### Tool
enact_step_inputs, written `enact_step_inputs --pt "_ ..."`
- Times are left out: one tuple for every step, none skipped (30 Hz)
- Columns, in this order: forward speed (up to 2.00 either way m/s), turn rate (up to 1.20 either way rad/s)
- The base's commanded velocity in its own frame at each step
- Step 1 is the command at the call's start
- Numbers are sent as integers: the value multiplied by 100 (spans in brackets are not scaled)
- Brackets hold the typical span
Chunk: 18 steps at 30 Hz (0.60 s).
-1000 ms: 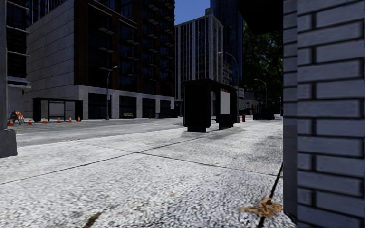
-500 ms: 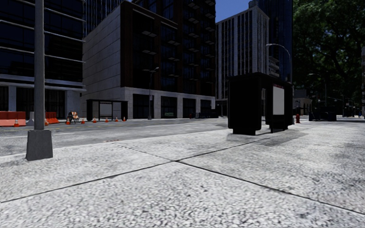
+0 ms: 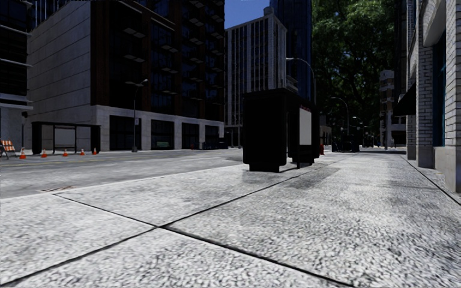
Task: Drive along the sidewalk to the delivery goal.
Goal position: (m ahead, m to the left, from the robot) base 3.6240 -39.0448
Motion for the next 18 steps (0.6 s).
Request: enact_step_inputs --pt "157 -120" --pt "157 -120" --pt "157 -120" --pt "157 -108" --pt "157 -87" --pt "157 -72" --pt "157 0" --pt "157 0" --pt "157 0" --pt "157 0" --pt "157 0" --pt "157 0" --pt "157 0" --pt "157 0" --pt "157 0" --pt "157 0" --pt "157 0" --pt "159 0"
